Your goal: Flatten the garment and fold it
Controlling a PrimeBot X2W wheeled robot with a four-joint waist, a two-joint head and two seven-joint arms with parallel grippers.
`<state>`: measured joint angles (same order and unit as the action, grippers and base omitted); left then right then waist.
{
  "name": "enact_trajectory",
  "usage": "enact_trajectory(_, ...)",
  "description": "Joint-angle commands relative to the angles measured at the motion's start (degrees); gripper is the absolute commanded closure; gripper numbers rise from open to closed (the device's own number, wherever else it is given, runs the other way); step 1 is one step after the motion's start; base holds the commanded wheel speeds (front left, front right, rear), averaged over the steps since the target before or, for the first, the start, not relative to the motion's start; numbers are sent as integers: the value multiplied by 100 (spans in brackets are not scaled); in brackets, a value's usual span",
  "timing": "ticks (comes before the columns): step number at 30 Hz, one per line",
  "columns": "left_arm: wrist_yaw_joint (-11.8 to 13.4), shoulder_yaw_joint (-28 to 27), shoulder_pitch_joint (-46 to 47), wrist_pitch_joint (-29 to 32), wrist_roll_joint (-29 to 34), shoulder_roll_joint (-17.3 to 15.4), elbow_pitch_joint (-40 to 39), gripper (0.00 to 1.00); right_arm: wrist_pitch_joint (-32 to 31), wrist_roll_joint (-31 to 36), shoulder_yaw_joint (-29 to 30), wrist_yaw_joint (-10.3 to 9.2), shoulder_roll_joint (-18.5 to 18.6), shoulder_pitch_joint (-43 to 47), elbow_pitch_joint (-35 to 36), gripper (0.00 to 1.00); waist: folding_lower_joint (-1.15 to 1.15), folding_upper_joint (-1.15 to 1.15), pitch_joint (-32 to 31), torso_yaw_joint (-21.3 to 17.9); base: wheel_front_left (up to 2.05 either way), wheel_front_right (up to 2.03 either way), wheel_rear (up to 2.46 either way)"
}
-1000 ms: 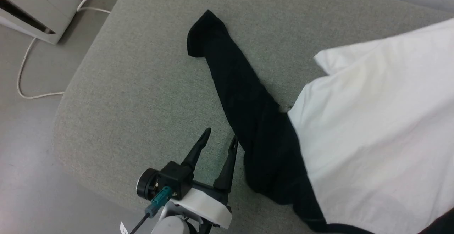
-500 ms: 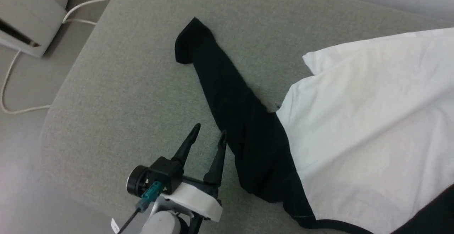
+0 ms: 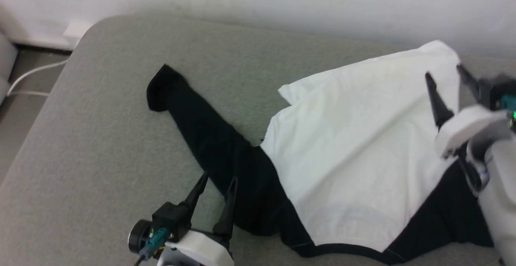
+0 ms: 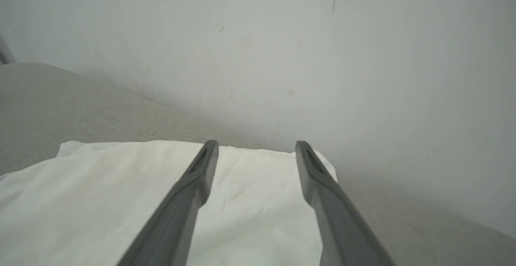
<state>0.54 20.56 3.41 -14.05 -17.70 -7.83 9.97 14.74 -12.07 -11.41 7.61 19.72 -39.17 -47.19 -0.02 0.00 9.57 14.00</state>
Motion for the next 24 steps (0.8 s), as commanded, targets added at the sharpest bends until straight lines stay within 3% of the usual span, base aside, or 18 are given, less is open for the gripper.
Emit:
enact_trajectory(1,-36,-2,-126,21,-48,-49,39,0,24,-139,68,-12,-47,548,427,0,2,0,-641,-685,0,0,0)
enact_trajectory(6,-175,130,-312,230,-130,-137,95,0,25,-192,487,-12,-280,1990,1612,0,2,0,-793,-965,0,0,0)
enact_trajectory(15,-414,604,-719,1755,-459,-308,-227,0,-406,123,1536,-12,-1278,3765,3525,0,2,0,-803,-1356,0,0,0)
enact_trajectory(18,-288,708,-806,2237,-415,-386,-434,0,-601,221,1625,-12,-1410,3983,3888,0,2,0,-766,-1439,0,0,0)
enact_trajectory(24,302,551,-898,2703,-398,-295,-511,0,-832,279,1620,-12,-1499,4116,4273,0,2,0,-666,-1547,0,0,0)
